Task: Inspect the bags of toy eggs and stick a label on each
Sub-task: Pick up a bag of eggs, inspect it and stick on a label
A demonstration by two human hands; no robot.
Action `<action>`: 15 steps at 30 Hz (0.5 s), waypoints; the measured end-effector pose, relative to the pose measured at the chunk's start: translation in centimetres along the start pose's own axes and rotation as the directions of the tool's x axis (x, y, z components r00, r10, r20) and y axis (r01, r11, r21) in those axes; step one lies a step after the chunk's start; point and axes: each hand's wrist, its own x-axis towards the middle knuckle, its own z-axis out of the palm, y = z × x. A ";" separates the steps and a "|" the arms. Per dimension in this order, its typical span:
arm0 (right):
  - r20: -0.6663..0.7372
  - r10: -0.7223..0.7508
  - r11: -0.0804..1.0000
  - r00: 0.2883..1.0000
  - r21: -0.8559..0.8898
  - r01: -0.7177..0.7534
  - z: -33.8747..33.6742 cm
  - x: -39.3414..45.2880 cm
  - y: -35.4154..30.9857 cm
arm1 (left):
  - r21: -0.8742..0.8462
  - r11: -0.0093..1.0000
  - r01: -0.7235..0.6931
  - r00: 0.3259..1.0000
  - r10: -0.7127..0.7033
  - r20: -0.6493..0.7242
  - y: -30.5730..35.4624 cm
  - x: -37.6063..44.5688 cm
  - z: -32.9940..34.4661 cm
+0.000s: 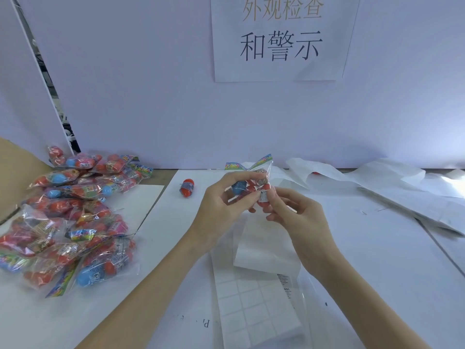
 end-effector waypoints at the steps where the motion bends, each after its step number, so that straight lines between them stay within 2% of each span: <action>1: 0.023 0.033 0.996 0.999 0.081 -0.035 -0.1 0.1 0.0 | -0.007 1.000 0.001 1.000 -0.001 0.000 0.0 0.0 0.0; 4: 0.164 0.140 0.924 0.977 0.334 -0.188 -0.6 0.3 -0.2 | 0.018 1.000 -0.004 1.000 0.004 0.015 0.1 0.0 0.1; 8: 0.237 0.198 0.847 0.951 0.448 -0.287 -1.0 0.7 -0.3 | 0.112 0.992 -0.050 0.998 0.045 0.044 -0.3 -0.1 0.3; 11: 0.204 0.184 0.875 0.962 0.411 -0.255 -1.2 0.8 -0.1 | 0.291 0.950 -0.110 0.993 0.092 0.074 -0.8 -0.2 0.3; 13: 0.165 0.150 0.933 0.975 0.304 -0.195 -1.3 0.7 0.2 | 0.389 0.912 -0.131 0.990 0.097 0.106 -1.0 -0.3 0.2; 15: 0.140 0.137 0.968 0.981 0.189 -0.162 -1.3 0.7 0.4 | 0.411 0.902 -0.136 0.988 0.094 0.120 -1.1 -0.3 0.0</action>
